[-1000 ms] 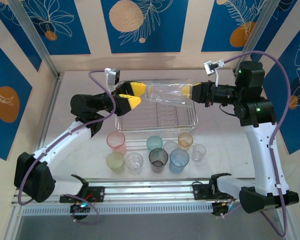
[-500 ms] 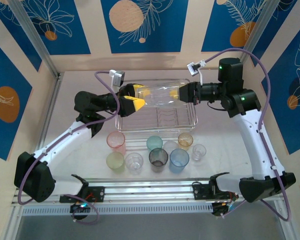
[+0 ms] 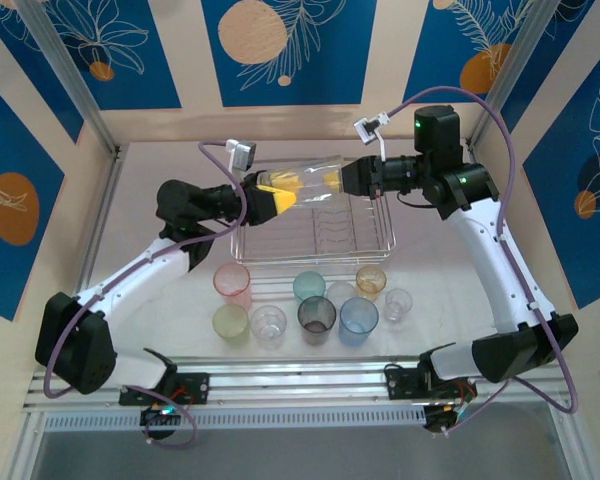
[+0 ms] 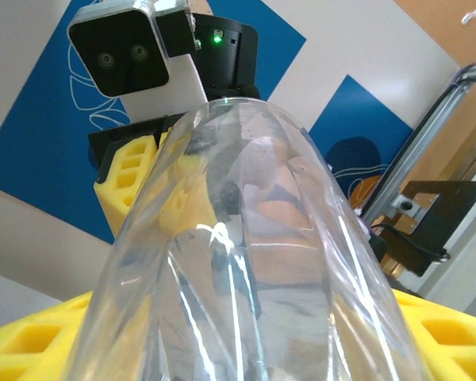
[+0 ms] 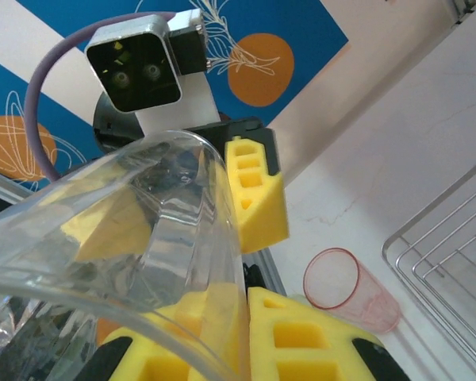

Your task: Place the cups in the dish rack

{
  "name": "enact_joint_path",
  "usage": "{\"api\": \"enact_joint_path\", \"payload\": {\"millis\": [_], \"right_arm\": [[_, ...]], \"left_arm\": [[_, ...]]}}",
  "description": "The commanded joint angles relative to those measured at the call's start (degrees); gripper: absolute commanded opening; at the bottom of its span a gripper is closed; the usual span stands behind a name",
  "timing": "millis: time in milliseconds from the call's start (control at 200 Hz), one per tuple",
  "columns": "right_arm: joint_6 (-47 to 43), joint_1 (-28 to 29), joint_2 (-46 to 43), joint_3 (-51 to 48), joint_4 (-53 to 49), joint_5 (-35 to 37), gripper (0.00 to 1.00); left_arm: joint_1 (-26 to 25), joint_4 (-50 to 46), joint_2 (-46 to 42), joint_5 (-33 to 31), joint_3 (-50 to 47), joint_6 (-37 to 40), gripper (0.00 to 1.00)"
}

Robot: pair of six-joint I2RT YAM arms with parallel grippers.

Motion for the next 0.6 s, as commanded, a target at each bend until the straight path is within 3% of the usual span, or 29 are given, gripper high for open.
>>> {"api": "enact_joint_path", "payload": {"millis": [0,105,195,240,425,595], "right_arm": [[-0.21,1.18,1.08,1.71,0.77,0.2,0.0],[-0.86,1.18,2.06,2.86,-1.04,1.96,0.01],[-2.6,1.02,3.02,5.44,-5.55,4.94,0.39],[-2.6,0.79,2.62,5.79,-7.2,8.78,0.48],[0.58,-3.7,-4.28,1.89,-12.6,35.16,0.54],[1.81,-9.41,-13.47,-7.91,-13.52,45.9,0.58]], "left_arm": [[-0.85,-3.9,-0.79,1.05,2.79,3.45,0.51],[-0.68,-12.04,-1.49,0.66,4.15,7.34,0.27],[-0.12,-22.68,-3.13,-2.4,5.08,12.57,0.12],[0.4,-31.71,-4.5,-5.49,6.21,16.9,0.0],[1.02,-80.75,-4.67,-24.03,21.47,41.17,0.0],[1.12,-113.55,9.15,-43.66,44.64,52.0,0.0]]}}
